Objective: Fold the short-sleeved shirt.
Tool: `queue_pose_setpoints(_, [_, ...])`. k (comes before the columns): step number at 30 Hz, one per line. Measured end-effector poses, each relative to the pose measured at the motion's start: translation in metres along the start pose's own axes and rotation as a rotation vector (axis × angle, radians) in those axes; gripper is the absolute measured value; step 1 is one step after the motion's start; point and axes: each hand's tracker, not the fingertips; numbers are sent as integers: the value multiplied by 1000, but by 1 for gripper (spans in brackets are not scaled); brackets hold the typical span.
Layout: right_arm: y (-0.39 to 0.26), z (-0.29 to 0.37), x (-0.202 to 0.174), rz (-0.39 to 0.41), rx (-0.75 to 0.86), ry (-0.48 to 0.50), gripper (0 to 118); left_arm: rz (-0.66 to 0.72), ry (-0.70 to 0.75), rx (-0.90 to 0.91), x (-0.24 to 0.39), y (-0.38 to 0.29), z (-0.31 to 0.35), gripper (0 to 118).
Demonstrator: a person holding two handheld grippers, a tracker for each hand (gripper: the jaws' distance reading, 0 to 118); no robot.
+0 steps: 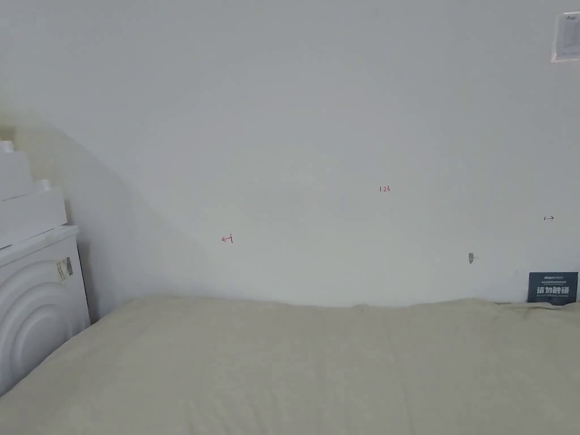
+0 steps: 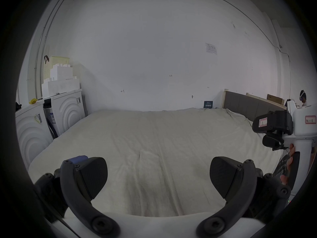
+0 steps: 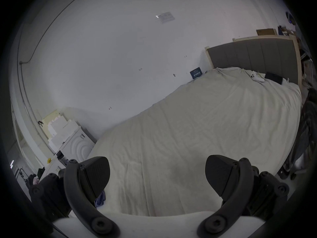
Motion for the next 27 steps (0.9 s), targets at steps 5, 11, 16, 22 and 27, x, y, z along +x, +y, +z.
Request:
queue_pose_setpoints(5, [1,8,-4,46,36,31,112,-7,-6,-10,1,-1,-2,118])
queue_pose_setpoints(11, [2,19,-1,-21,84,185,112,-12,3,19,1,3,2,118])
queue_pose_setpoints(16, [0,17,14,80,239,338,115,-24,30,61,0,8,8,118])
queue_pose_setpoints(22, [-18,-1,37,-165,38,528,116,20,19,104,-3,10,12,118])
queue_pose_setpoints(27, [-26,-11,43,-356,-30,694,116,7,22,102,-3,13,11,118])
